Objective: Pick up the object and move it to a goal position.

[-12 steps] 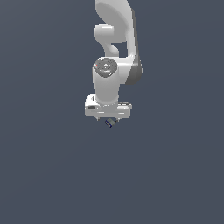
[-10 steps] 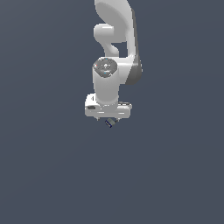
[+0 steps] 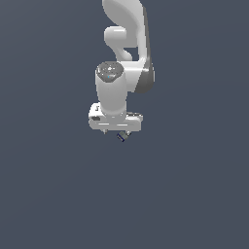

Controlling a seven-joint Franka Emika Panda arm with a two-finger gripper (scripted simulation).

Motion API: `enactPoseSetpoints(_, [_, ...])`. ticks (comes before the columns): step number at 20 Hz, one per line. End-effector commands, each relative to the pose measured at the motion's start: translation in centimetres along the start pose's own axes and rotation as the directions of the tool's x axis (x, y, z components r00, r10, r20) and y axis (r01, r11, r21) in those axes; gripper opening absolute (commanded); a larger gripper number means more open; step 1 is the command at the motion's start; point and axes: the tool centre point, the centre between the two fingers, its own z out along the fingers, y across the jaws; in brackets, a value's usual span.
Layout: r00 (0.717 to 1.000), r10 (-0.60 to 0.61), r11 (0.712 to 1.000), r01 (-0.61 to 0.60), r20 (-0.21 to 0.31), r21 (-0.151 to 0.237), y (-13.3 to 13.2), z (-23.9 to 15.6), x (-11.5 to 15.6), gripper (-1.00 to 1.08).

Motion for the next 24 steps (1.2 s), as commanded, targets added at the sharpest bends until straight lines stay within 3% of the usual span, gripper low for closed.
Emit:
enactPoseSetpoints(1, [1.0, 0.0, 1.0, 0.0, -0.001, 0.002, 0.1, -0.1, 0.1, 1.0])
enactPoseSetpoints(15, [0.99, 0.138, 0.99, -0.138, -0.004, 0.006, -0.8, 2.0, -1.2, 1.0])
enactPoseSetpoints(24, [0.936, 0.351, 0.936, -0.351, -0.01, 0.011, -1.9, 5.0, -3.4, 1.0])
